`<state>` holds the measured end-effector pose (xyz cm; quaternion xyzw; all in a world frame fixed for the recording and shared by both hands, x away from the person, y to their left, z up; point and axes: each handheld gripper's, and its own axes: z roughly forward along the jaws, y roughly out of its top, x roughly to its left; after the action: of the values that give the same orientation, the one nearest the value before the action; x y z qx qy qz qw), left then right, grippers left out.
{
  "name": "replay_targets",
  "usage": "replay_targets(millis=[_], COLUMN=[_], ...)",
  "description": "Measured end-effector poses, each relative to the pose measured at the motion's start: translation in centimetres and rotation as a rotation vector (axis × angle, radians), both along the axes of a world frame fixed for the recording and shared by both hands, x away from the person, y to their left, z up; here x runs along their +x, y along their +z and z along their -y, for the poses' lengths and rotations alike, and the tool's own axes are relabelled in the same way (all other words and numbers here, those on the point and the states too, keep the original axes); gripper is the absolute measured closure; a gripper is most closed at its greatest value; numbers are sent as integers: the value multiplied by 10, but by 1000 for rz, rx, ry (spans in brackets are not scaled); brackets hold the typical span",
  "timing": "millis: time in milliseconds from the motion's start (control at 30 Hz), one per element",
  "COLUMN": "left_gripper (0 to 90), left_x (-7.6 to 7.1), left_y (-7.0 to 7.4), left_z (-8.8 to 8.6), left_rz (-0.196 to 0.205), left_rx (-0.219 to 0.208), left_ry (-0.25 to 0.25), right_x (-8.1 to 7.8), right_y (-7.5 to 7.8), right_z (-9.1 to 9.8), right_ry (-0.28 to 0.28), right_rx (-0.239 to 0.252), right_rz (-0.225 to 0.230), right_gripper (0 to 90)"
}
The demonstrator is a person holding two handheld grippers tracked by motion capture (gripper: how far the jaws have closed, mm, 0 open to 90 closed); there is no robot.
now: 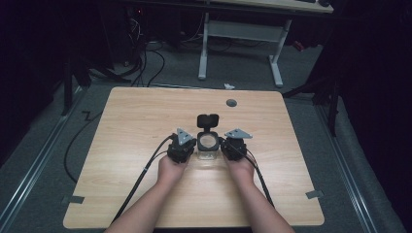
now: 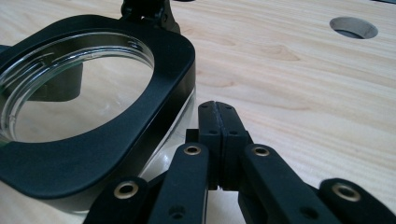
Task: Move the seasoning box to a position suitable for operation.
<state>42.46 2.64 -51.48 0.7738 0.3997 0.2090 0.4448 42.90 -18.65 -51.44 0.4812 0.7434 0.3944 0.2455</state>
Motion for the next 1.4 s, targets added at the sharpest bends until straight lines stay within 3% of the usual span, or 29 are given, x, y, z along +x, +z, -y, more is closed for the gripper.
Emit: replay_targets(millis=[167,267,367,533,633,767,967,1033,1267,1400], left_gripper=[900,900,889,887,887,885,871,867,873,882], left_x=[-19,-31,-42,-53,-65,-74,-73,-73,-61,-53], left_y=[-3,-6,-7,-3,-1,-1,-6,-6,4,15], left_z=[-4,-4,-4,-4,4,21,49,51,14,3], left_rz=[-16,-29,-16,-9,-5,-8,-26,-22,6,31], left_rx=[6,7,11,1,4,2,-11,-8,-27,-46], left_ry=[10,-16,-19,-27,-63,-120,-171,-174,-53,-14], right_x=[-20,-31,-49,-78,-88,-91,-91,-91,-80,-74], right_y=[-2,-6,-4,0,2,4,2,2,2,1], right_z=[-3,-2,8,14,15,26,44,46,45,41], right_ry=[34,45,14,23,23,-18,-64,-70,-64,-59], right_rx=[-4,-18,-10,-20,-19,-18,-13,-8,-3,-2], right_rz=[2,-6,2,16,32,52,50,48,46,44], right_gripper=[900,900,900,899,889,886,885,885,886,892])
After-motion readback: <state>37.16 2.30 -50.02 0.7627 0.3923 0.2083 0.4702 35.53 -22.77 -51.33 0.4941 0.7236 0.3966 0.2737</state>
